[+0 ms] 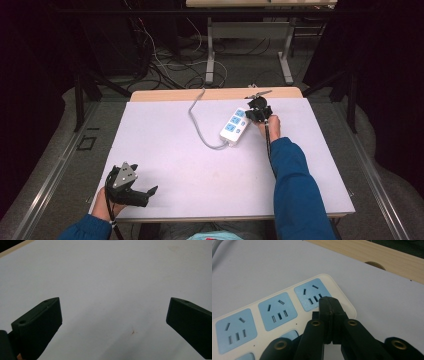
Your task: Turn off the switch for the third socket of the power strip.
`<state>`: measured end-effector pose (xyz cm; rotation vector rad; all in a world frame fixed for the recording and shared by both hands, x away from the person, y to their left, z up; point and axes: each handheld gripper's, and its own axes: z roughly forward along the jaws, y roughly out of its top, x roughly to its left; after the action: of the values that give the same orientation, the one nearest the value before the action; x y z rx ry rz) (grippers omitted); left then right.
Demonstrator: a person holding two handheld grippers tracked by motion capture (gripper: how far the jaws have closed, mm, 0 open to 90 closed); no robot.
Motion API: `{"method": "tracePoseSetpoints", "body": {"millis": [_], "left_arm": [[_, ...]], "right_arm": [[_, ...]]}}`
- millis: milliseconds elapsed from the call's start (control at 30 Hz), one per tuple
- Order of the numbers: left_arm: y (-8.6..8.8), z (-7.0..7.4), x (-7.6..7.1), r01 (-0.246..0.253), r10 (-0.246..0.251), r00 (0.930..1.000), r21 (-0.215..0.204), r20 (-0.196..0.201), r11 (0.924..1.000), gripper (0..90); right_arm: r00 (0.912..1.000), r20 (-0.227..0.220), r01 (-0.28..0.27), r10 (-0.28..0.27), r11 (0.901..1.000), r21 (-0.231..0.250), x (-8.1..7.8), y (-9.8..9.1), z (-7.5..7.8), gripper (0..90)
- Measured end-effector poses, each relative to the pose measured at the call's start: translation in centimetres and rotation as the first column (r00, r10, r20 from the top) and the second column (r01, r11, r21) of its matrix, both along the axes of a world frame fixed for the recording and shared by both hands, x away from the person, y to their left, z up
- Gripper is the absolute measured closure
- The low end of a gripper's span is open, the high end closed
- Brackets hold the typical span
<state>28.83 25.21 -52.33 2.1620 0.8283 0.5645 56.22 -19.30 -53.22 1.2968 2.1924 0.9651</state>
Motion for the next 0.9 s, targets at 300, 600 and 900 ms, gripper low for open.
{"method": "tracePoseSetpoints", "body": {"millis": [300,600,900], "left_arm": [[0.00,0.00,0.00,-0.001,0.001,1.0000,0.000,0.000,1.0000,0.2],[0.01,0.00,0.00,-0.001,0.001,1.0000,0.001,0.001,1.0000,0.3],[0.03,0.01,0.00,-0.001,0.001,1.0000,0.005,0.003,1.0000,0.2]], "right_arm": [[0.9999,0.003,0.014,-0.014,0.9999,-0.009,-0.10,0.25,-0.03,90.0],[0.9995,0.021,0.024,-0.023,0.9994,-0.023,-0.28,0.41,-0.20,90.0],[0.9987,0.034,0.038,-0.037,0.9993,-0.007,-0.46,0.38,-0.48,90.0]]}}
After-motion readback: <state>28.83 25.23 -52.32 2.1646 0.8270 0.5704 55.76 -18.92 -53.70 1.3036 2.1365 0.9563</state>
